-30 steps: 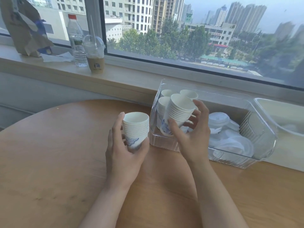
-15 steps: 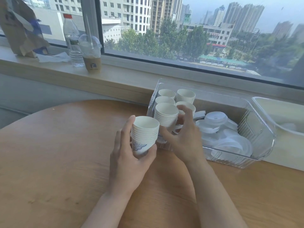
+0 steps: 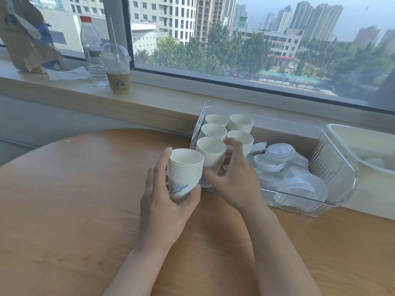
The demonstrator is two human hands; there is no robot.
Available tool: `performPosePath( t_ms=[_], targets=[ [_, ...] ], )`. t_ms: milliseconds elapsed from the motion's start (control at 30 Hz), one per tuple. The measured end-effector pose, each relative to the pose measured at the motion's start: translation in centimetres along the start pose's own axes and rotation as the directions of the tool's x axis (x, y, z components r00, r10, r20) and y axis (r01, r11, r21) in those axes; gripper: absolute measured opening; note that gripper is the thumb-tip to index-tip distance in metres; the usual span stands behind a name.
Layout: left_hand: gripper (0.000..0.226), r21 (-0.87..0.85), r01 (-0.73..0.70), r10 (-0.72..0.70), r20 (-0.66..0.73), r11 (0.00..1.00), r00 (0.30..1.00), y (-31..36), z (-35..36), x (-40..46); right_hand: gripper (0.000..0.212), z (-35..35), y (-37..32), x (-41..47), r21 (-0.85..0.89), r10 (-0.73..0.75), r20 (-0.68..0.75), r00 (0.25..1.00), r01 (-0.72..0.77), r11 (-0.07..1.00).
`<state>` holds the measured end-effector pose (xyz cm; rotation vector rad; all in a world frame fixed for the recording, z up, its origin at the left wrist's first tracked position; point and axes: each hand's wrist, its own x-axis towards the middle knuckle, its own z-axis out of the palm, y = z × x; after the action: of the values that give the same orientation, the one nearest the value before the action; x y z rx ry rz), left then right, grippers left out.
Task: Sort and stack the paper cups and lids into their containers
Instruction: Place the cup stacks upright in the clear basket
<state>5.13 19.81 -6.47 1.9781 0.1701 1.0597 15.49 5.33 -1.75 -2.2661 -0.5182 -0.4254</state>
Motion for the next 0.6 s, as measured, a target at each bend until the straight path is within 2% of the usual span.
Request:
performPosePath(
  t_ms=[300, 500, 600],
  targets=[
    [0.093, -0.009, 0.022, -0.022, 0.007, 1.0, 1.0, 0.25, -0.07, 0.18, 0.064, -0.28, 0.0, 0.14, 0.073, 0.02, 0.014, 1.0, -0.021, 0.997],
    [0.094, 0.022, 0.013, -0.013, 0.004, 1.0, 1.0, 0.26, -0.15, 0.14, 0.067, -0.48, -0.1, 0.12, 0.102, 0.011, 0.033, 0.999, -0.014, 0.995],
    [0.095, 0.031, 0.015, -0.015, 0.005, 0.999, 1.0, 0.56, -0.18, 0.02, 0.066, -1.09, -0.26, 0.27, 0.223, 0.029, 0.027, 0.999, -0.035, 0.974]
  ],
)
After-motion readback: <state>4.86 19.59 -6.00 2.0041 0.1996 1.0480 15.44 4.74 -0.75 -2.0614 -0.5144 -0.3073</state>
